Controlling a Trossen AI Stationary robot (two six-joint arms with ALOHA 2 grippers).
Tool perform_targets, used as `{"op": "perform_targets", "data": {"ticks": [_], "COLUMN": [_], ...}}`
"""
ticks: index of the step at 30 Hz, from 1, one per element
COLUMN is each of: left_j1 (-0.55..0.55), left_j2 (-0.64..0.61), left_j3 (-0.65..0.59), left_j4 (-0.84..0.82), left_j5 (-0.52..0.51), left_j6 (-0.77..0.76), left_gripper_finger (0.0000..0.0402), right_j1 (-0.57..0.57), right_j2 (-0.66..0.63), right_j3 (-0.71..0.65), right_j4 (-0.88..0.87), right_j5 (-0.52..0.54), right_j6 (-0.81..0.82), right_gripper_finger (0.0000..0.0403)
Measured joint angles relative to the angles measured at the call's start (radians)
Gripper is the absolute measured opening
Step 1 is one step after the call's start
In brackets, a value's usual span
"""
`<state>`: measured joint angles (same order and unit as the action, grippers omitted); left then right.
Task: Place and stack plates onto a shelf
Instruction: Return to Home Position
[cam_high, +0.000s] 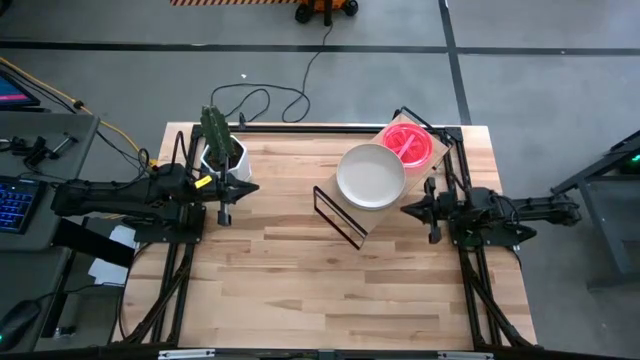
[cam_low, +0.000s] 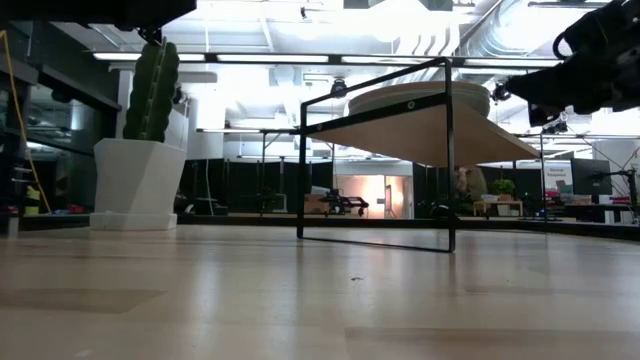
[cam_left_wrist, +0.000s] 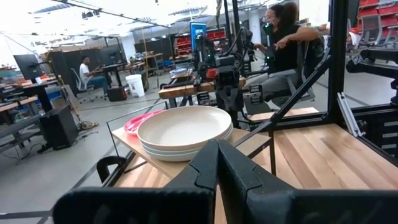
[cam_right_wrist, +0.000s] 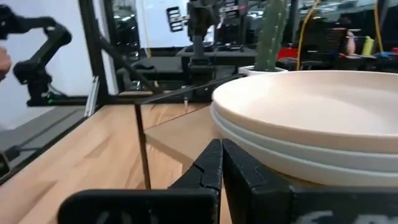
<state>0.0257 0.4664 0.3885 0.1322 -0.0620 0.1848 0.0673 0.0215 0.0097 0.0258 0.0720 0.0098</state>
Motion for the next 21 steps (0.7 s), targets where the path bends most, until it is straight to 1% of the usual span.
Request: {"op": "perform_targets", "data": {"ticks": [3,10,14,19,21], "left_j1": [0.0,0.0,0.0,0.0,-0.002], "left_j2": [0.0,0.0,0.0,-0.031,-0.059], "left_j3": [0.0,0.0,0.0,-0.007,-0.055], "left_j4": [0.0,-0.002,-0.019,-0.146,-0.097], "left_j5": [0.0,0.0,-0.001,0.011,0.012], "left_j6": [0.0,-0.011,-0.049,-0.113,-0.146], "left_gripper_finger": [0.0,0.0,0.0,0.0,0.0], "right_j1": [0.0,0.0,0.0,0.0,0.0], "right_j2": [0.006,0.006,0.006,0.006,0.006], "right_j3": [0.0,0.0,0.0,0.0,0.0], "right_j4": [-0.003,-0.003,-0.003,-0.004,-0.004], "right_j5": [-0.022,-0.021,-0.02,-0.02,-0.02], "right_j6": [-0.033,-0.031,0.072,0.184,0.216], "right_gripper_finger": [0.0,0.0,0.0,0.0,0.0]}}
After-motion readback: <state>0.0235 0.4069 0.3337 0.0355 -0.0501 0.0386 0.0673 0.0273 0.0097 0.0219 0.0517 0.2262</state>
